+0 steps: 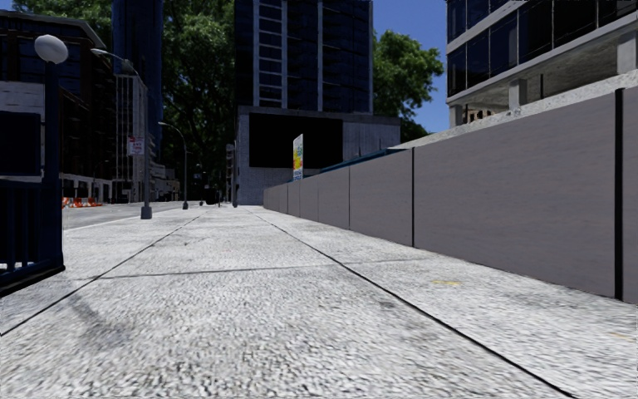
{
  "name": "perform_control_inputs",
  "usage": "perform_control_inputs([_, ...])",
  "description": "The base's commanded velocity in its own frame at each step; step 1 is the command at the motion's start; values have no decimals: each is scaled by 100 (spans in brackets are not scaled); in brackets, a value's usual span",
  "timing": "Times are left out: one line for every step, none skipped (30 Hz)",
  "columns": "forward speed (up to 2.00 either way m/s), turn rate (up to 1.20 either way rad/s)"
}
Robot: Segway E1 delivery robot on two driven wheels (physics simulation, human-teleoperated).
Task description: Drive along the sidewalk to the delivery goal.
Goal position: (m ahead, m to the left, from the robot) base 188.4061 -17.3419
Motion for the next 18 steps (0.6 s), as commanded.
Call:
perform_control_inputs([200,53])
perform_control_inputs([200,51])
perform_control_inputs([200,41])
perform_control_inputs([200,0])
perform_control_inputs([200,0])
perform_control_inputs([200,0])
perform_control_inputs([200,0])
perform_control_inputs([200,0])
perform_control_inputs([200,0])
perform_control_inputs([200,0])
perform_control_inputs([200,0])
perform_control_inputs([200,0])
perform_control_inputs([200,0])
perform_control_inputs([200,0])
perform_control_inputs([200,0])
perform_control_inputs([200,0])
perform_control_inputs([200,0])
perform_control_inputs([200,0])
